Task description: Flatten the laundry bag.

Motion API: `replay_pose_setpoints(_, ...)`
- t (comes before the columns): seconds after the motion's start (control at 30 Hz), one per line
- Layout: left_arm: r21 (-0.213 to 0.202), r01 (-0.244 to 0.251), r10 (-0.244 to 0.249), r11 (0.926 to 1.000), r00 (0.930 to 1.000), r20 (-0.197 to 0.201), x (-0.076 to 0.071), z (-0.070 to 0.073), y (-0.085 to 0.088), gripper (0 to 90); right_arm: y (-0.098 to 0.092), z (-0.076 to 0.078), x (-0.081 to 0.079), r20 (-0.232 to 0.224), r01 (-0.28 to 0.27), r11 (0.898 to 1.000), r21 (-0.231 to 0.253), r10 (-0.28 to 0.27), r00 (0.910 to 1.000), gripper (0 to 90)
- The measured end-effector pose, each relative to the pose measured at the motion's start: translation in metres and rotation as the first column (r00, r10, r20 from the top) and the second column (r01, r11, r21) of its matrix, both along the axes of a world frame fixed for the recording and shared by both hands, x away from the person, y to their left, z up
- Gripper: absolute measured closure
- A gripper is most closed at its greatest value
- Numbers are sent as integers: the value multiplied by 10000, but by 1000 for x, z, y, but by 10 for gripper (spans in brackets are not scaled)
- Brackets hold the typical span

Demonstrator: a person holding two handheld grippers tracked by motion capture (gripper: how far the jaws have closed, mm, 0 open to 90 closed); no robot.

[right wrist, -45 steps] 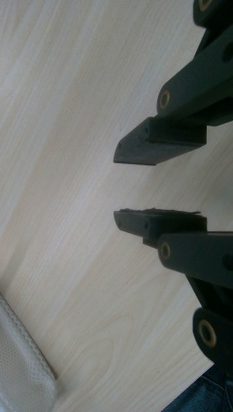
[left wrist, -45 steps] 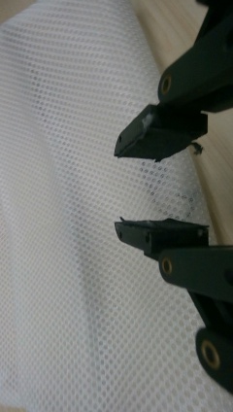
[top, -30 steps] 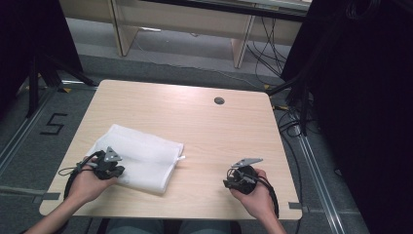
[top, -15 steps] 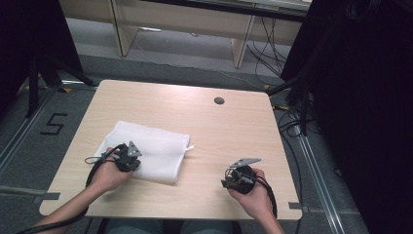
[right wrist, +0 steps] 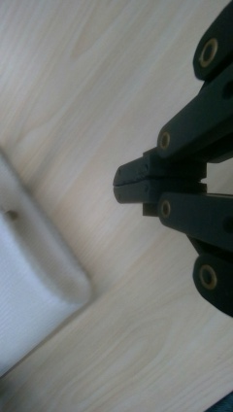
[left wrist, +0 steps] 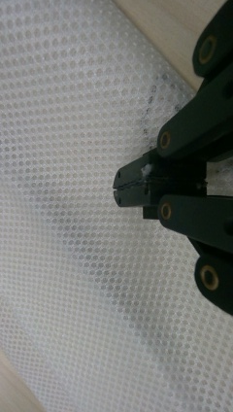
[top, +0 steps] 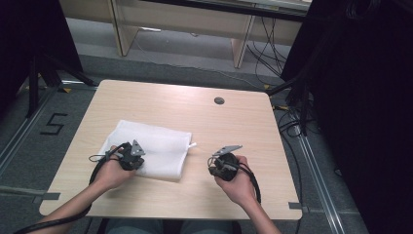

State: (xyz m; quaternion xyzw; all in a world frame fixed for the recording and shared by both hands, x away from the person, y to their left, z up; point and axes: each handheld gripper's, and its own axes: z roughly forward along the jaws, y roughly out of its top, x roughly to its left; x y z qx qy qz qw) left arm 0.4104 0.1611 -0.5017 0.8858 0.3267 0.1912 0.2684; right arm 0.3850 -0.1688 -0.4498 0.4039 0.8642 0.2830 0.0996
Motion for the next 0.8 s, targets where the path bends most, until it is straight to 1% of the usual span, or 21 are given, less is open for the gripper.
replay_pose_setpoints(0.03,-133,-3,3,9999,10000,-12,1,0,1,893,5,1,2,-79,3,10000,29,-3,10000,900)
replay_pose_setpoints(0.07,-133,-3,3,9999,10000,-12,1,0,1,885,5,1,2,-79,3,10000,29,-3,10000,900)
replay_pose_setpoints(0.1,-561,-36,38,9984,10000,34,0,-1,1,885,12,2,4,2,-57,10000,46,57,10000,900)
replay_pose_setpoints(0.13,-919,-162,148,9956,9998,-154,0,-1,1,863,19,2,9,208,-338,9994,16,338,9992,900)
replay_pose_setpoints(0.17,-1144,-198,178,9932,9997,-190,0,2,3,845,25,3,10,156,-296,9995,114,294,9994,900)
replay_pose_setpoints(0.23,-1134,-36,44,9935,10000,70,-1,12,7,833,40,6,14,-142,-320,9993,209,323,9994,900)
replay_pose_setpoints(0.27,-1276,-234,234,9915,9997,-18,-3,15,8,828,48,6,17,-18,-470,9986,229,470,9989,899)
replay_pose_setpoints(0.33,-1249,-527,534,9908,9986,17,-4,22,17,826,61,6,22,71,-579,9982,186,577,9983,893)
replay_pose_setpoints(0.37,-1158,-822,837,9899,9965,86,-5,24,22,822,67,6,22,-52,-461,9987,239,462,9989,890)
replay_pose_setpoints(0.4,-913,-954,975,9912,9951,187,-4,25,30,822,71,5,25,6,-683,9972,302,683,9977,887)
replay_pose_setpoints(0.43,-792,-1286,1304,9885,9913,172,-4,25,36,821,77,5,27,2,-685,9971,332,685,9977,884)
replay_pose_setpoints(0.47,-725,-1574,1594,9849,9870,227,-2,23,44,822,82,3,29,196,-707,9969,339,701,9973,883)
replay_pose_setpoints(0.5,-675,-1869,1876,9801,9822,49,-2,22,48,822,87,2,31,80,-827,9958,400,824,9966,880)
replay_pose_setpoints(0.53,-343,-2011,2007,9790,9795,-165,0,20,56,823,90,1,32,18,-818,9962,287,817,9967,878)
replay_pose_setpoints(0.57,-405,-2346,2325,9712,9713,-503,1,16,62,823,95,-5,37,53,-1066,9943,-27,1066,9943,878)
replay_pose_setpoints(0.6,-375,-2347,2322,9713,9708,-609,3,14,64,824,96,-8,39,74,-1081,9941,-117,1082,9941,878)
replay_pose_setpoints(0.63,-375,-2347,2322,9713,9708,-609,3,14,64,824,97,-11,40,-66,-990,9950,-133,990,9951,879)
replay_pose_setpoints(0.7,-386,-2306,2278,9723,9715,-657,5,12,65,827,97,-14,41,-69,-972,9950,-215,971,9953,880)
replay_pose_setpoints(0.73,-282,-2199,2171,9751,9730,-784,6,11,64,827,96,-17,43,-135,-974,9947,-343,969,9952,880)
replay_pose_setpoints(0.77,-381,-2238,2195,9739,9711,-937,6,8,61,828,95,-21,44,-197,-948,9946,-411,941,9954,881)
replay_pose_setpoints(0.8,-344,-2147,2101,9761,9722,-1037,6,7,59,829,93,-24,43,-392,-851,9954,-433,834,9957,881)
